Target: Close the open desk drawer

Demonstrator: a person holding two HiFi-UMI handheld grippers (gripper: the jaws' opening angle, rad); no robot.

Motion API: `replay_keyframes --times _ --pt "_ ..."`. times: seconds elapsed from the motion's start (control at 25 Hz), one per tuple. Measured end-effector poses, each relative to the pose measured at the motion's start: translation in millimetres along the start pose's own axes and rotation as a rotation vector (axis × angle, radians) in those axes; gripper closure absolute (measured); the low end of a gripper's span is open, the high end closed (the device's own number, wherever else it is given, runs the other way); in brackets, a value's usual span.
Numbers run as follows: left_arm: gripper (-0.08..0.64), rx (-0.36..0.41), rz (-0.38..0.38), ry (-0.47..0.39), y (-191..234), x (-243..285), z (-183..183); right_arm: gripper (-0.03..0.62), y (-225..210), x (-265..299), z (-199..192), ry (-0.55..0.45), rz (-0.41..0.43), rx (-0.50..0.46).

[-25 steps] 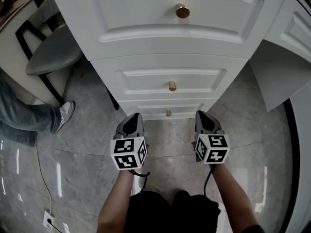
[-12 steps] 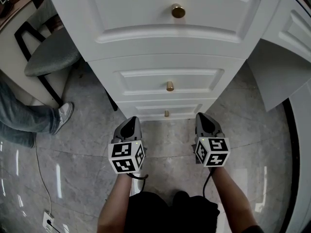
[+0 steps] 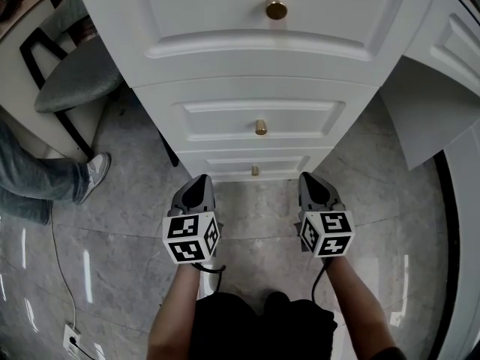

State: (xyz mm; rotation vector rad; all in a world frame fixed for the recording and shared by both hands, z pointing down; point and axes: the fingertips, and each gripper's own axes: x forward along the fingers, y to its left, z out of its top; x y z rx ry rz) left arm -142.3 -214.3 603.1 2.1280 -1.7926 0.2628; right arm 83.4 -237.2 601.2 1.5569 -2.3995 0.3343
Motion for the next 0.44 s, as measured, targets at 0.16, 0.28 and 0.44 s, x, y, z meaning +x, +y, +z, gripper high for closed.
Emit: replay_keyframes --times 0.16,0.28,0.44 --pt "0.551 -0.004 0.000 -0.003 3 -2 1 0.588 2 -1 0 -0.002 0.002 -0.001" --pt "0.551 -0.001 -0.002 -0.005 6 -3 1 0.588 3 0 0 -0.004 0.001 0.000" --pt "0.551 0.013 -0.001 -0.007 11 -3 2 0.588 4 1 -2 -0.006 -0.006 -0.001"
